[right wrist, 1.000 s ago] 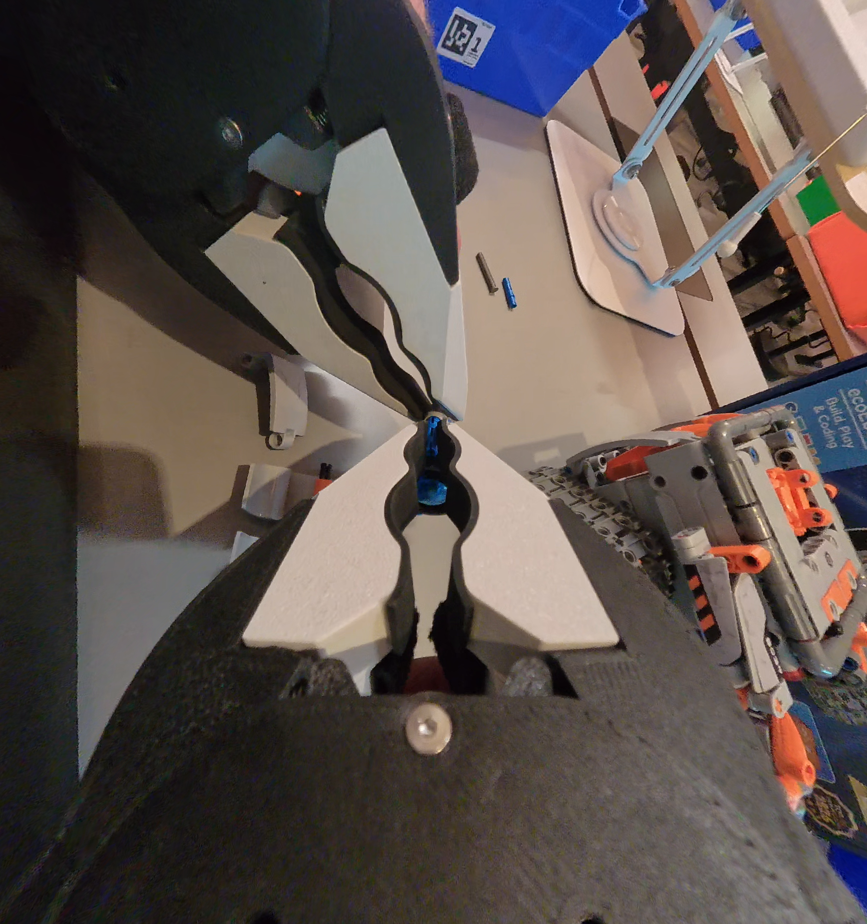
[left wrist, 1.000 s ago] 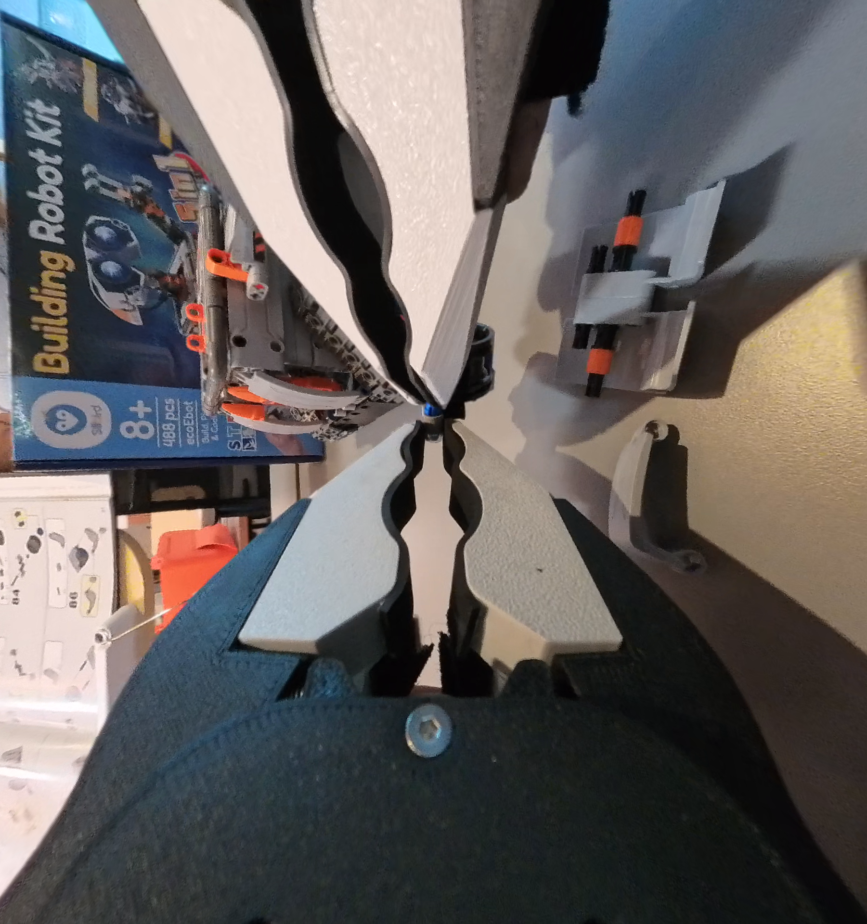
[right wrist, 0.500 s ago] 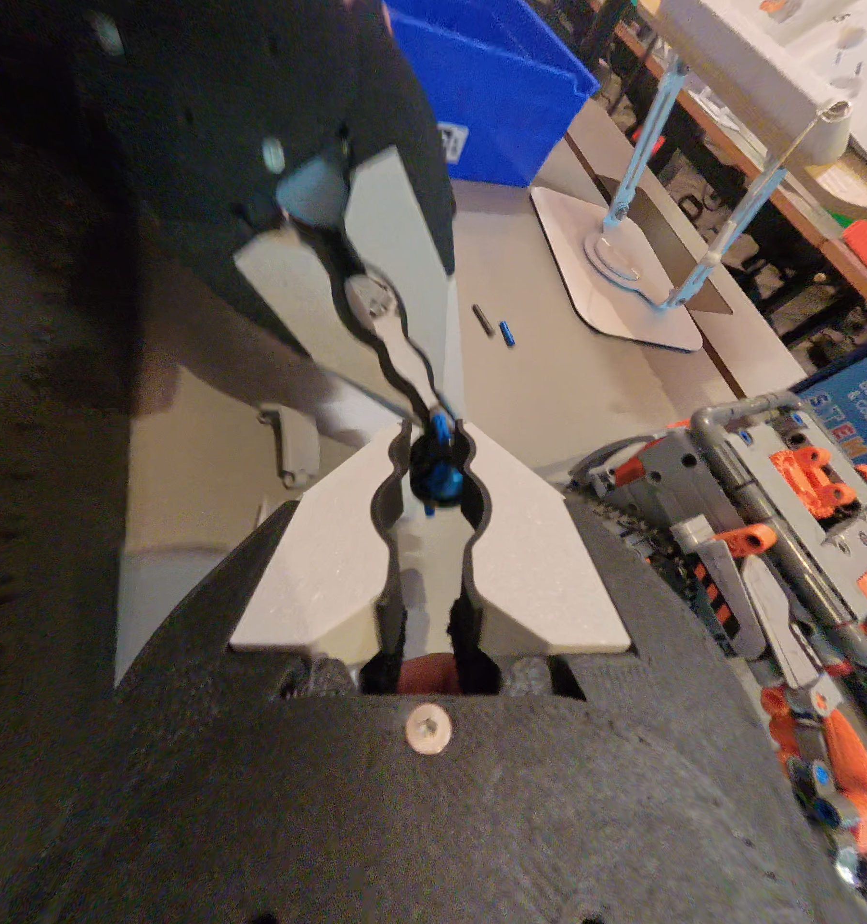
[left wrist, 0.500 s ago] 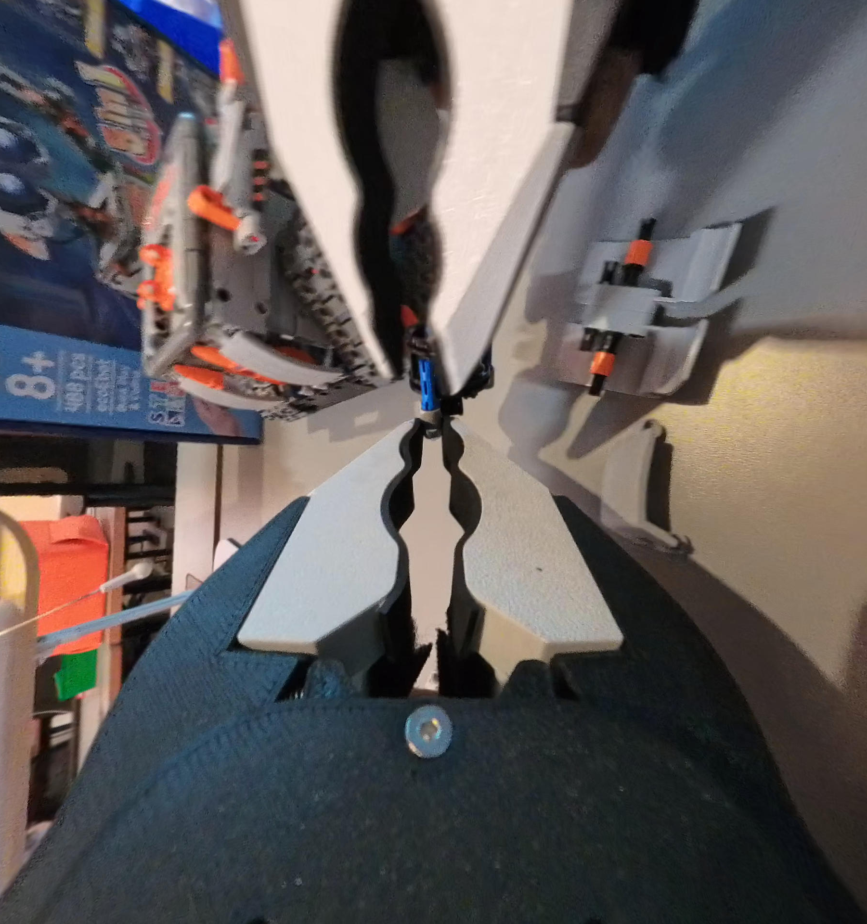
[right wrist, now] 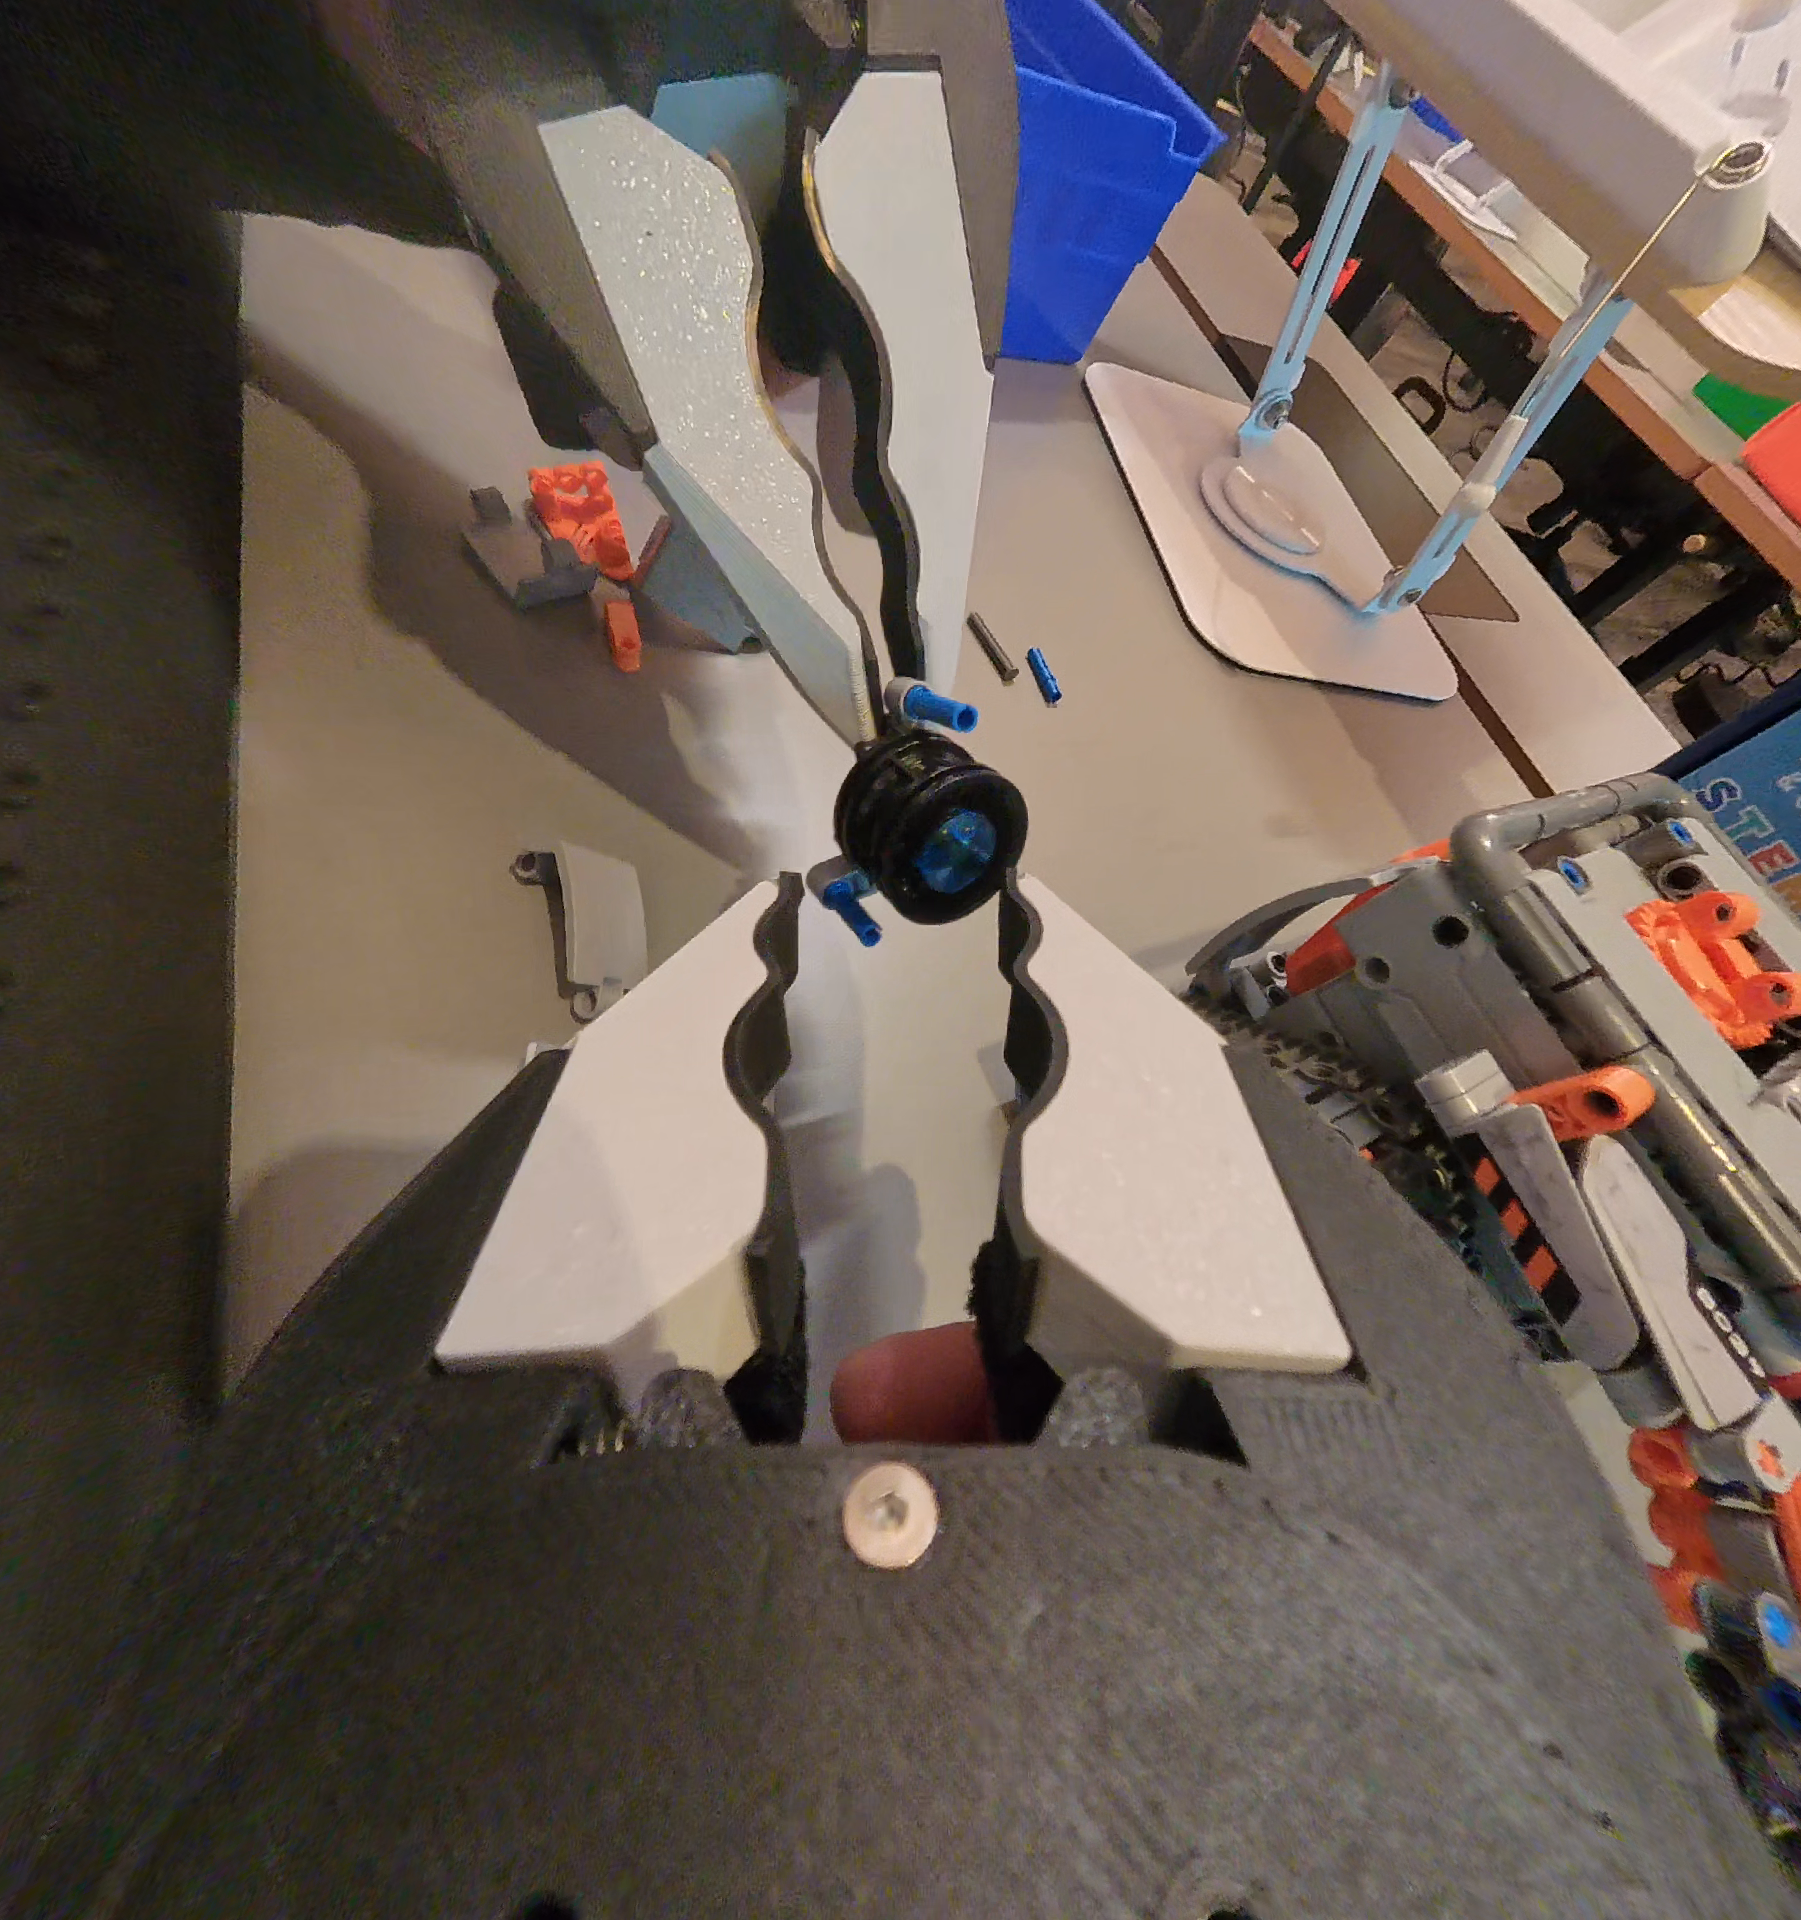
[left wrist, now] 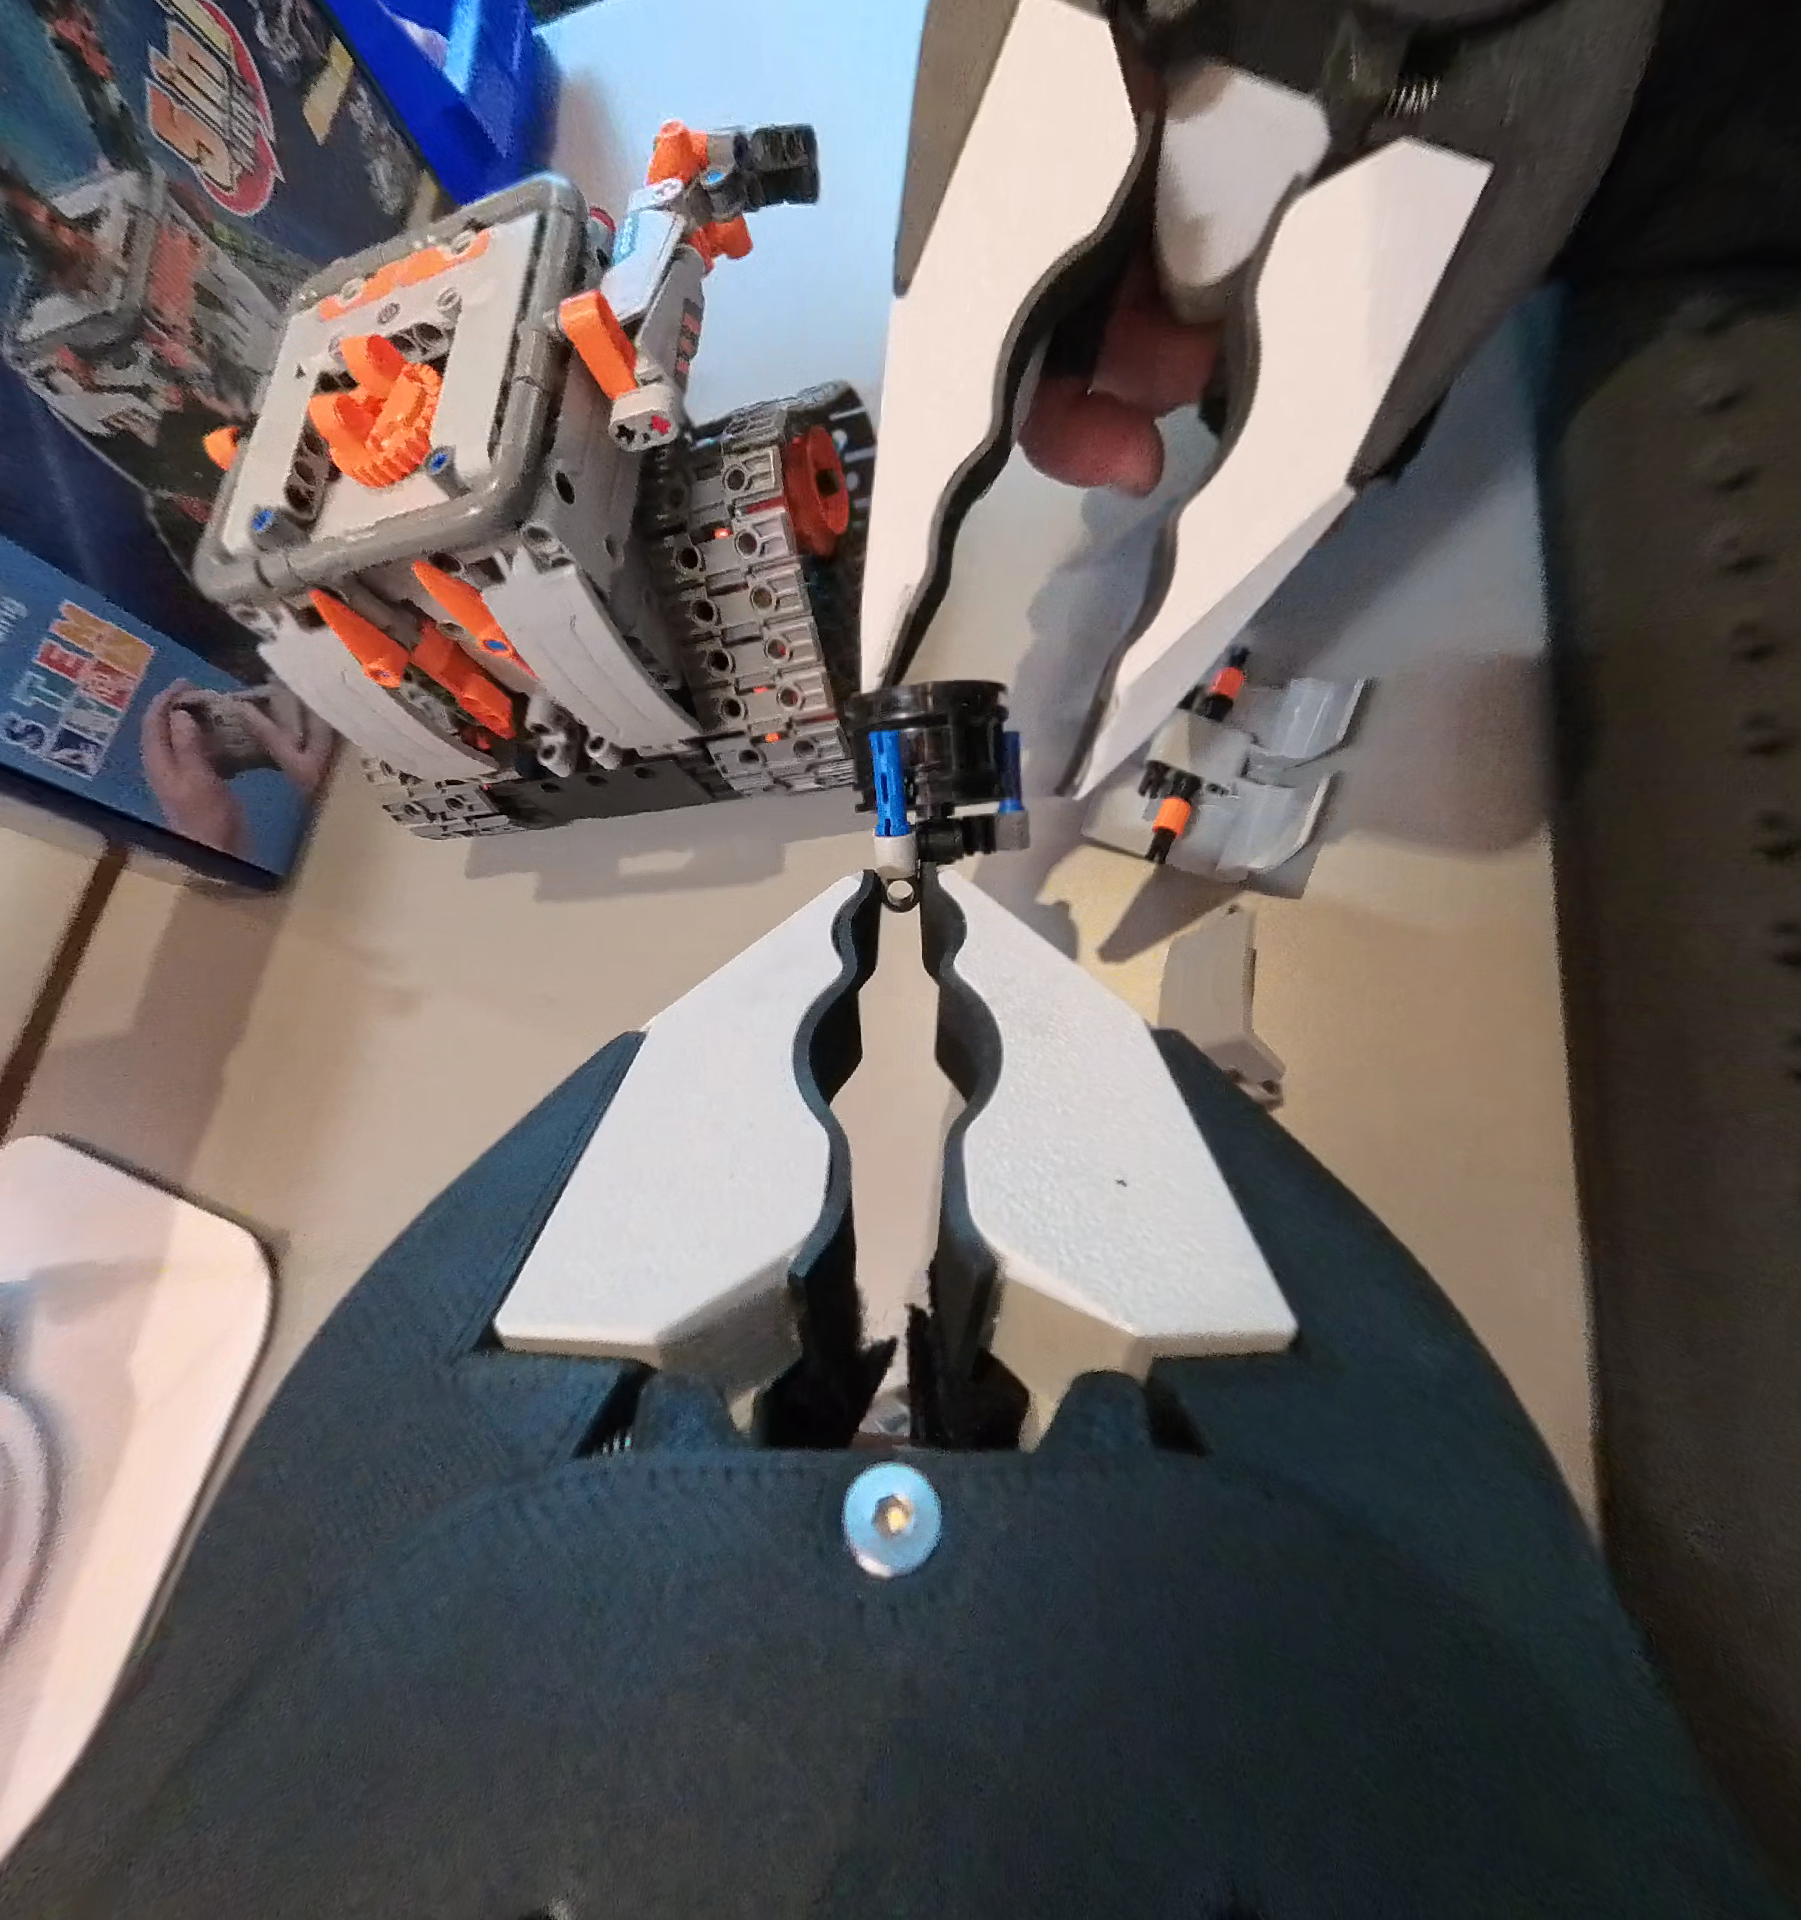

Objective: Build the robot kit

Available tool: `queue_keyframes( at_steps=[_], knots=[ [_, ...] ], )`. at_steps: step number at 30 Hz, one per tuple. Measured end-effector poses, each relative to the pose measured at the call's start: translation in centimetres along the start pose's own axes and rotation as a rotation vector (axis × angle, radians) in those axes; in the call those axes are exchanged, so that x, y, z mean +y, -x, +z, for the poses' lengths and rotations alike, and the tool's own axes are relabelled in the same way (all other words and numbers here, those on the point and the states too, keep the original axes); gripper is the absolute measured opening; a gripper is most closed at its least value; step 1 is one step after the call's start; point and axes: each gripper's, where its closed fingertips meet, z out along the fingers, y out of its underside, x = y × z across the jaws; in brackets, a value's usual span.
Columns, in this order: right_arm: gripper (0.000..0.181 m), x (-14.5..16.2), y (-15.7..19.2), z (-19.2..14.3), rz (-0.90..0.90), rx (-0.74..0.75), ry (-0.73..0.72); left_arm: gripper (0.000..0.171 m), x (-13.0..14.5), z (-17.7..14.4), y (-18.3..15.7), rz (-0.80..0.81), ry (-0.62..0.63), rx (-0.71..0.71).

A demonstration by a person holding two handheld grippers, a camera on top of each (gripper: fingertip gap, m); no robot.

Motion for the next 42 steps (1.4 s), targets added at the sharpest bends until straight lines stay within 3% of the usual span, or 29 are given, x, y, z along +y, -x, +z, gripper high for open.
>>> queue_keyframes(
  at_steps=[11, 22, 25, 30, 35, 42],
  knots=[
    [0.03, -0.2, -0.1, 0.1, -0.002, 0.017, -0.001, 0.005, 0.0, -0.1, -0.4, -0.119, -0.057, 0.11],
    [0.047, -0.9, 0.7, 1.1, -0.004, -0.014, -0.012, 0.005, 1.1, 0.1, -0.8, -0.06, 0.0, 0.127],
    [0.035, -1.1, 1.3, 1.4, -0.015, -0.042, -0.018, 0.005, 0.8, -0.1, -1.6, -0.006, -0.014, 0.149],
    [0.032, -1.9, 1.7, 1.3, 0.01, -0.064, -0.05, 0.005, 0.7, -0.7, -1.8, 0.013, -0.033, 0.162],
    [0.032, -3.9, 0.2, 0.2, 0.131, -0.031, -0.153, 0.005, -1.2, -1.6, -0.7, 0.033, -0.137, 0.08],
    [0.032, -6.3, -1.7, -1.6, 0.368, -0.055, -0.322, 0.028, -4.1, -4.3, 2.2, 0.123, -0.286, -0.156]
  ],
)
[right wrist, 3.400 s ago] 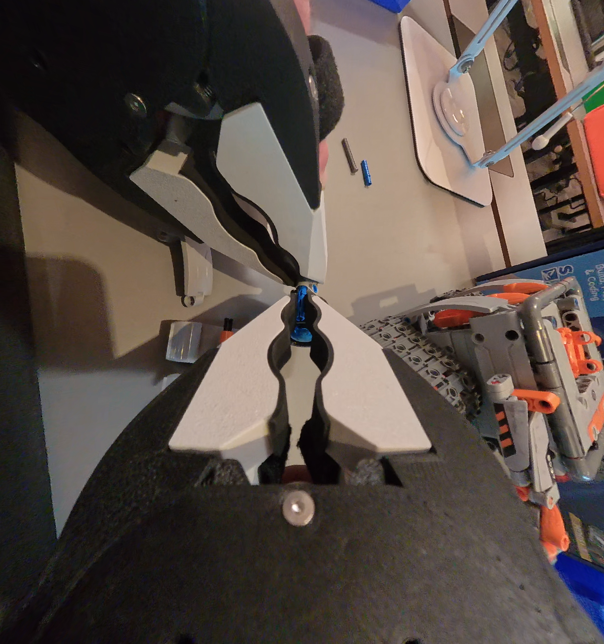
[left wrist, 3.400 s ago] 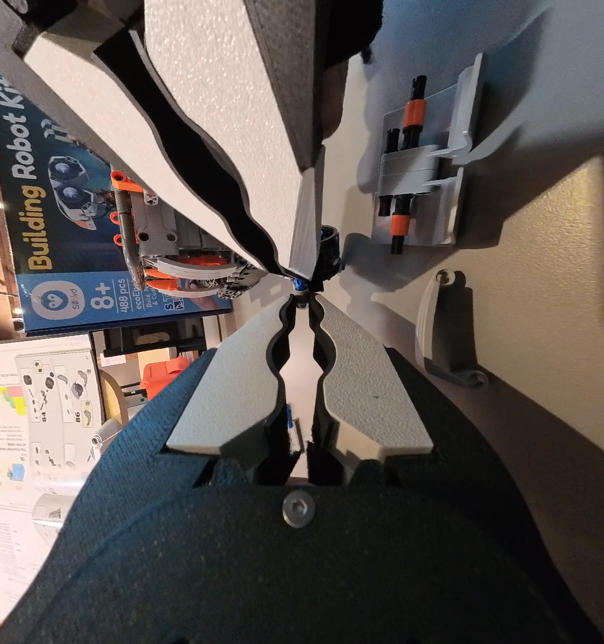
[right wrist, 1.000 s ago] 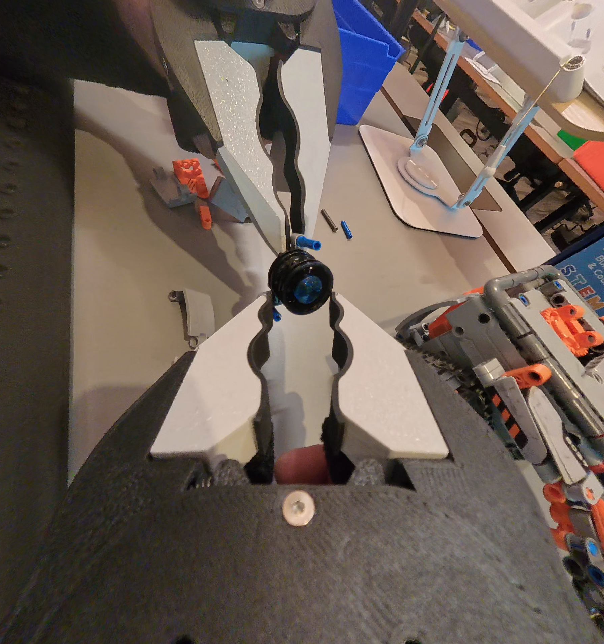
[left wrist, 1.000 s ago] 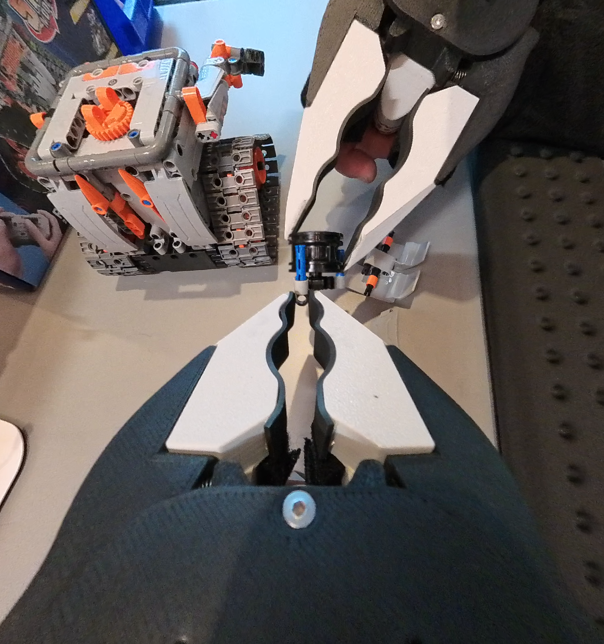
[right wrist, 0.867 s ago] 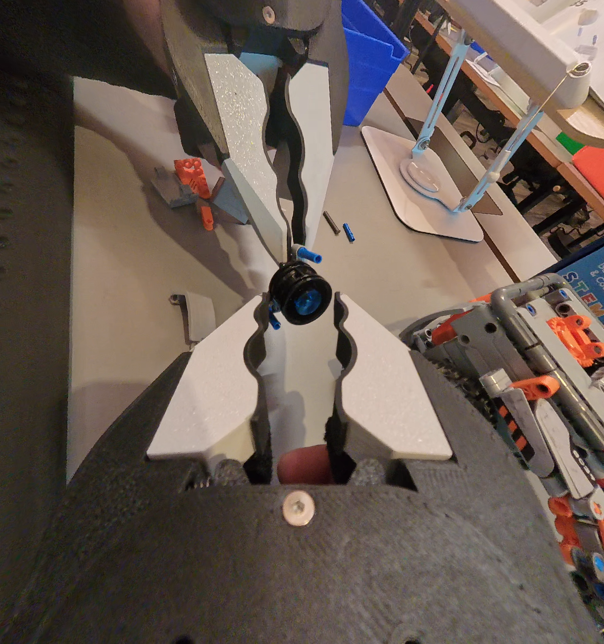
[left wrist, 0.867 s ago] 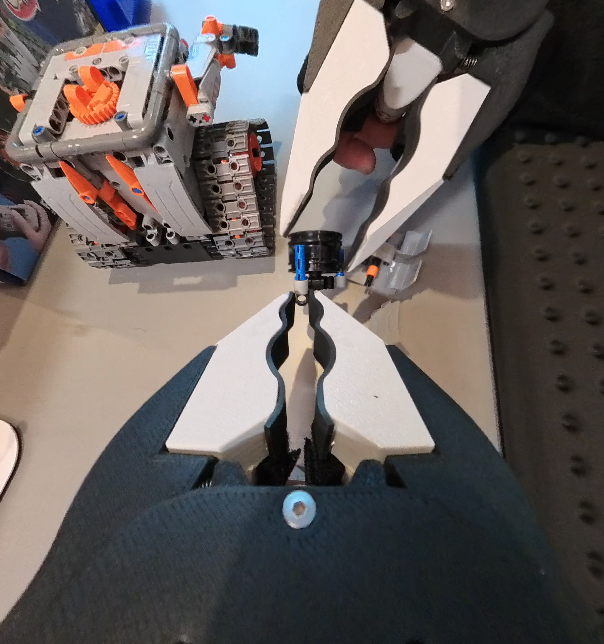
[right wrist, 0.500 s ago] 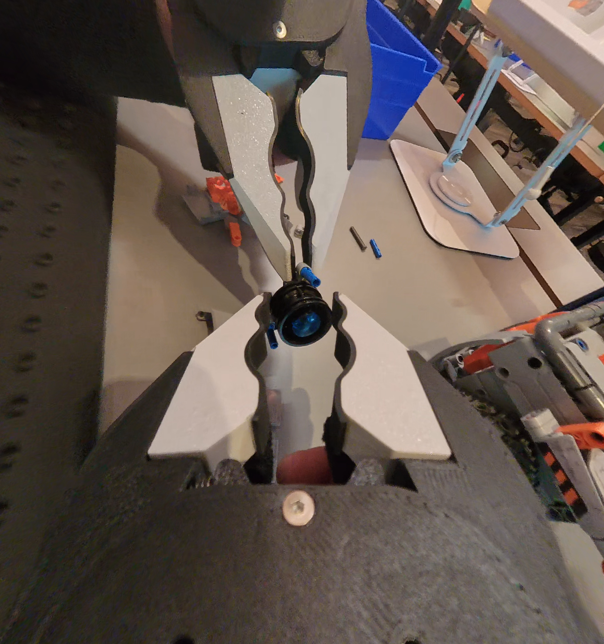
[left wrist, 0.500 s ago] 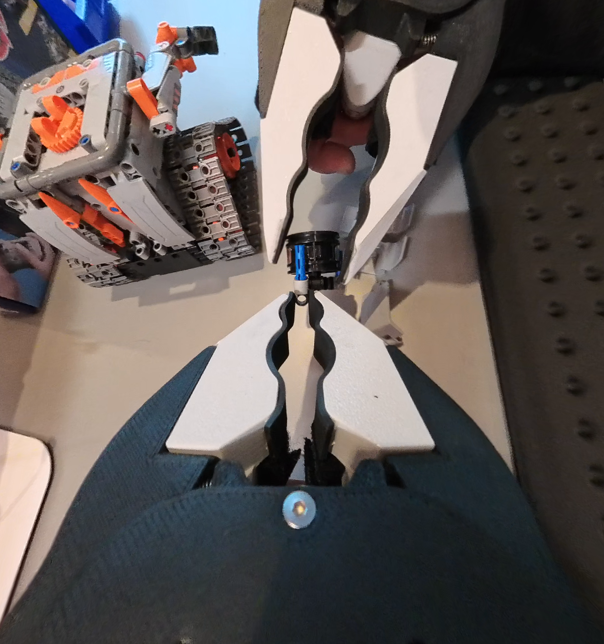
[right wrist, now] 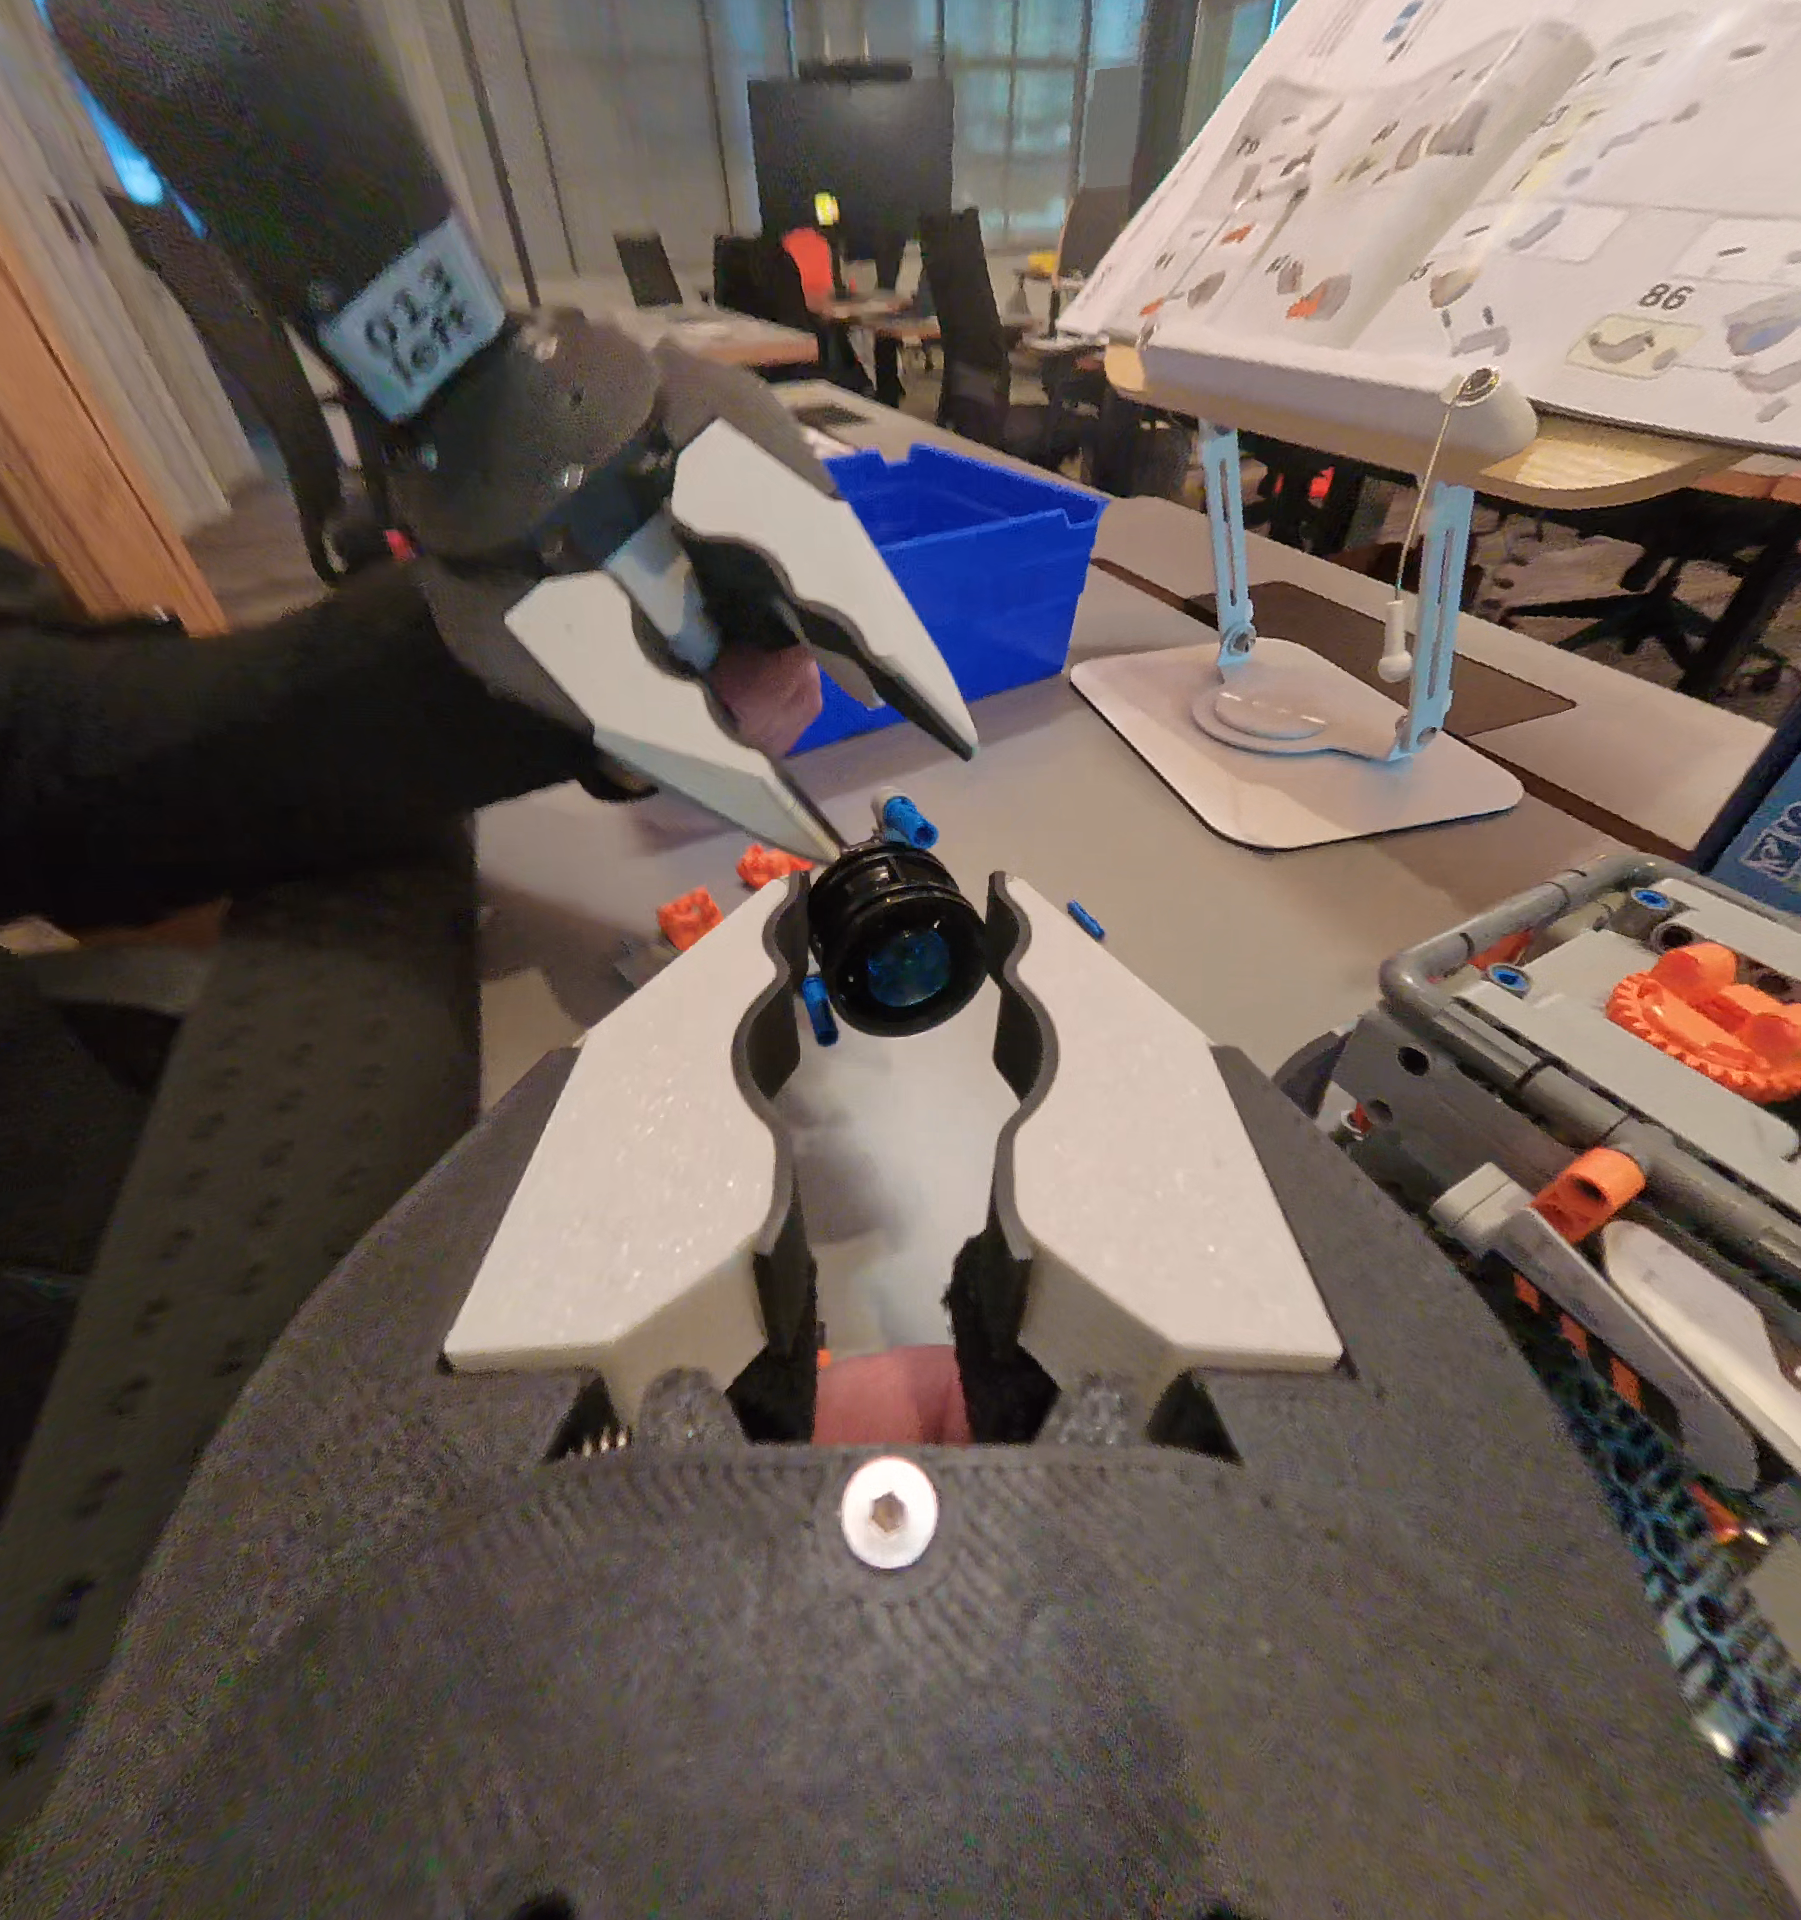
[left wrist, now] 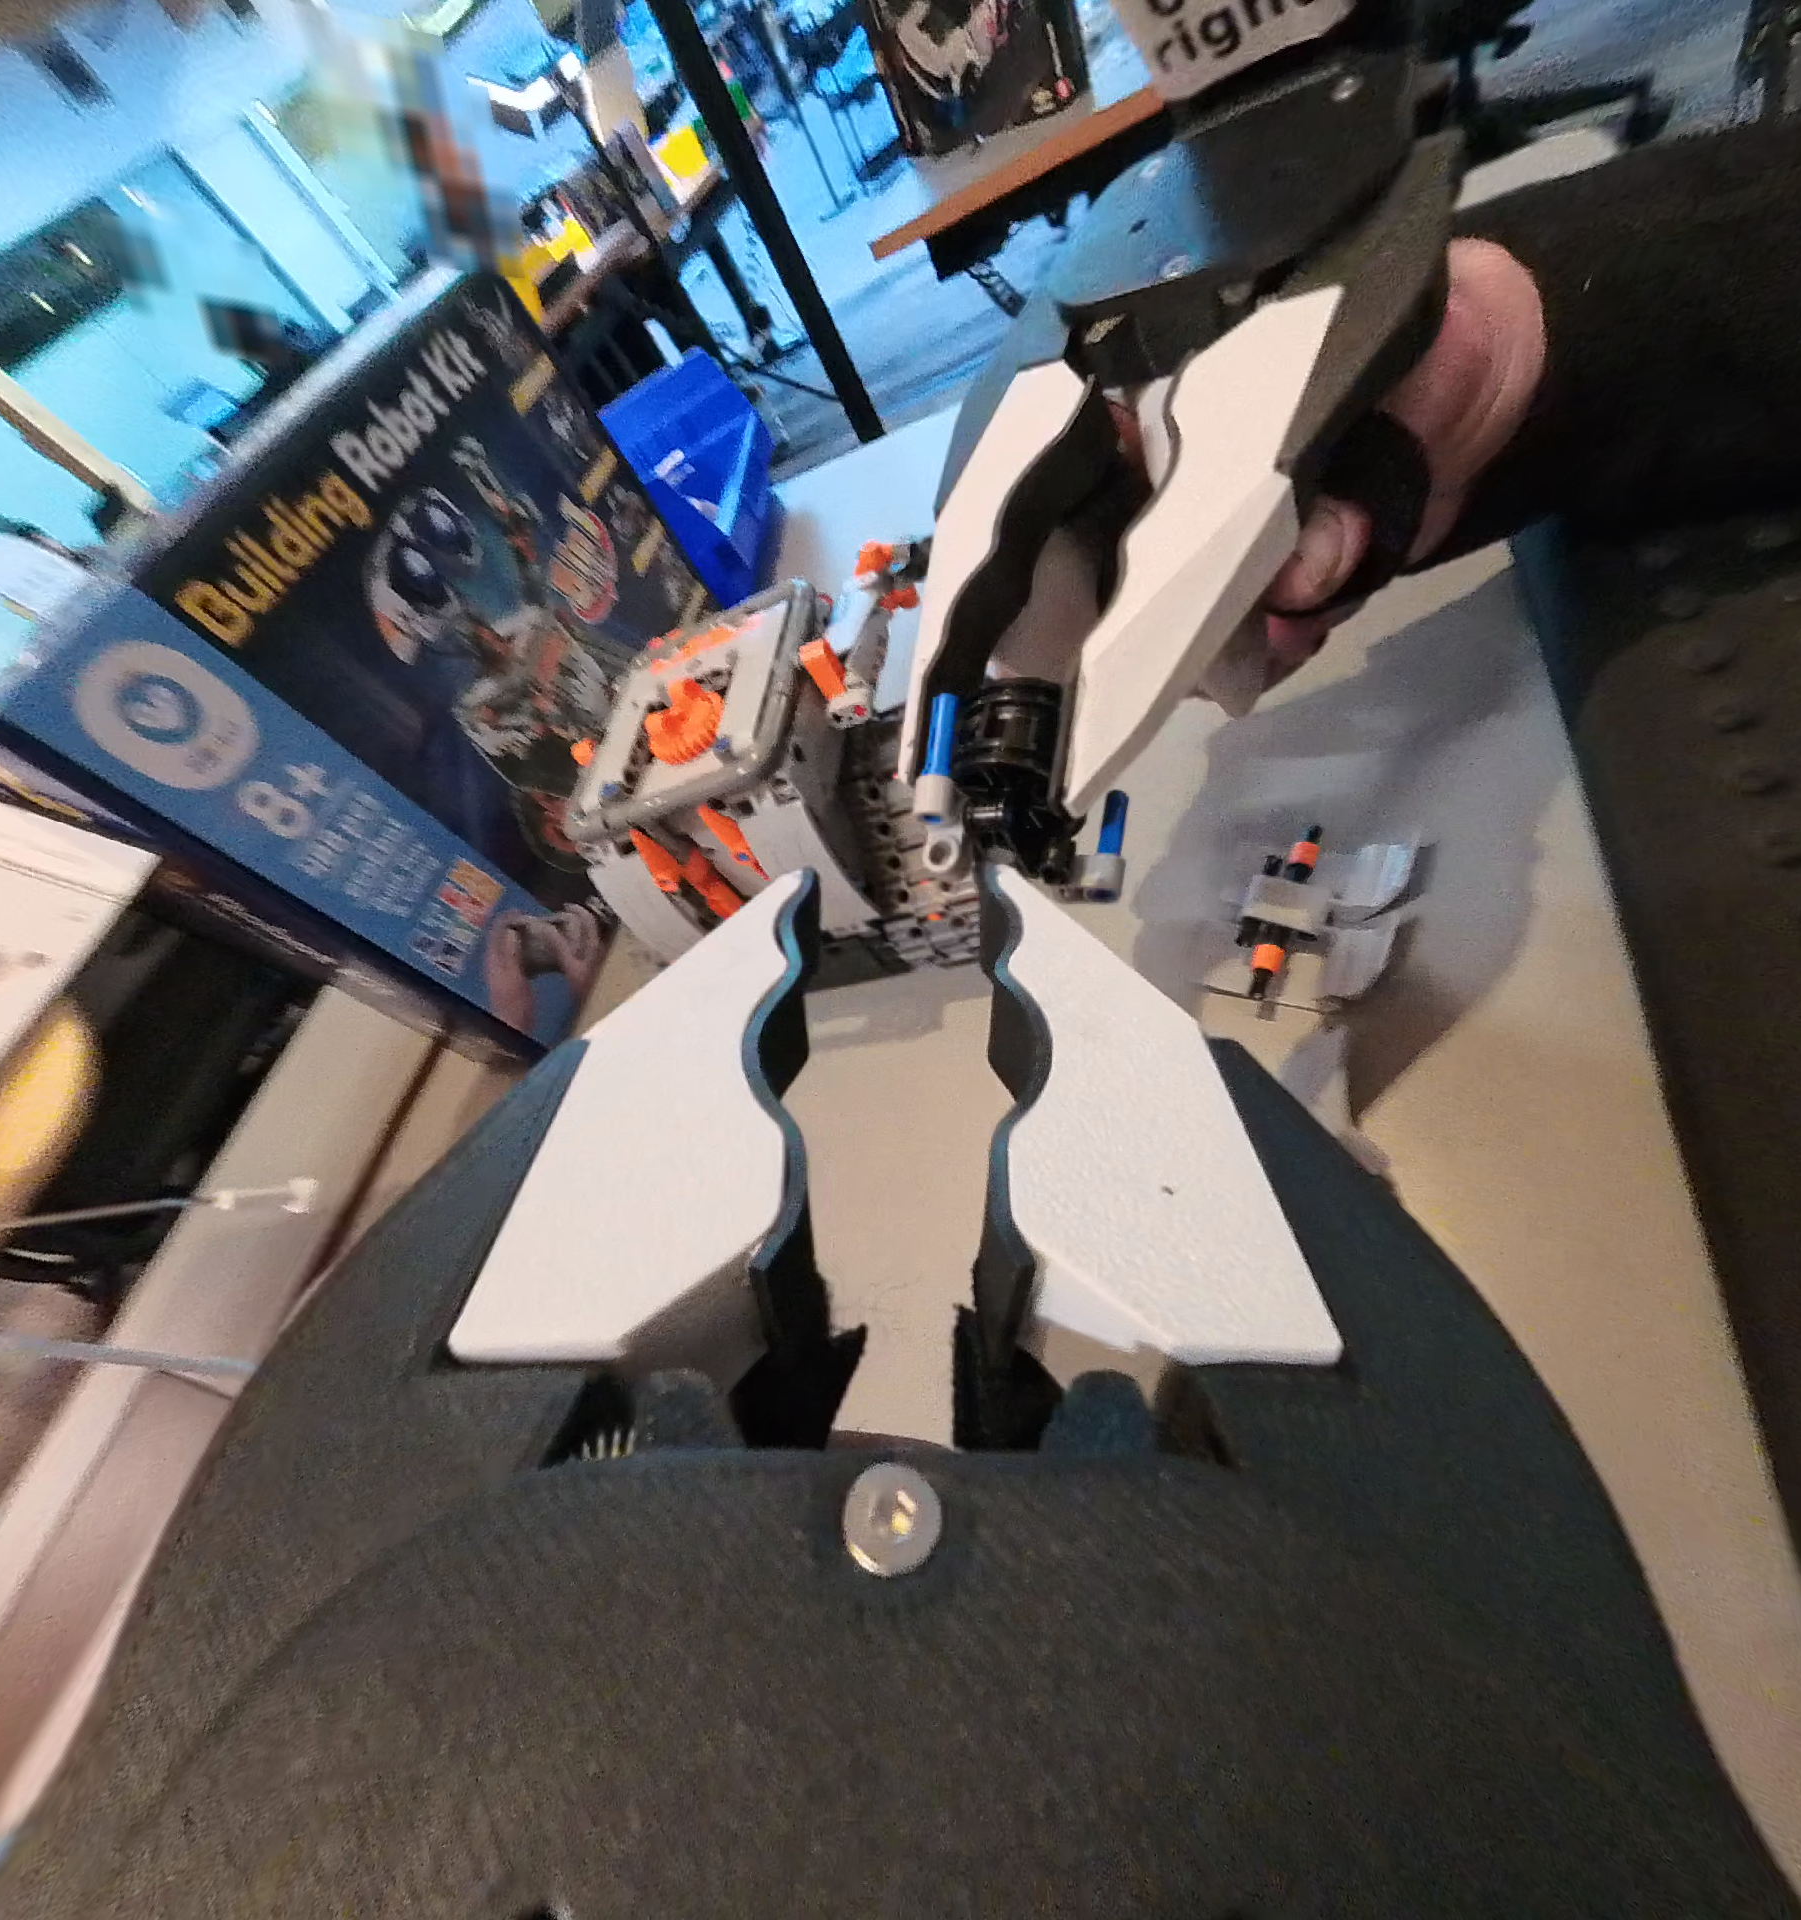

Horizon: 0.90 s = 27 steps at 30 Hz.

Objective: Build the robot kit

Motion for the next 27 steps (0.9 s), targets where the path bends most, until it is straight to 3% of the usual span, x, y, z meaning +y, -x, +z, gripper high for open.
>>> queue_keyframes(
  at_steps=[2, 5, 8, 13, 21, 27],
  knots=[
    [0.032, -0.5, -0.1, -0.4, 0.05, -0.016, -0.039, 0.033, -0.3, 0.0, -0.2, 0.082, -0.008, -0.03],
    [0.032, -1.1, -0.6, -1.0, 0.122, -0.027, -0.086, 0.061, -0.4, 0.5, -0.6, 0.183, 0.005, -0.07],
    [0.031, -1.1, -1.0, -1.4, 0.199, -0.049, -0.101, 0.074, -0.6, 0.9, -0.6, 0.299, 0.017, -0.134],
    [0.032, -0.9, -0.8, -1.4, 0.231, -0.07, -0.102, 0.061, -0.8, 2.1, -0.7, 0.513, 0.058, -0.259],
    [0.032, -0.7, -0.2, -1.4, 0.312, -0.147, -0.098, 0.069, -2.3, 2.6, -0.3, 0.853, 0.026, -0.472],
    [0.032, -0.7, -0.4, -1.6, 0.317, -0.134, -0.1, 0.044, -2.9, 2.7, -2.1, 0.841, -0.027, -0.409]
  ],
)
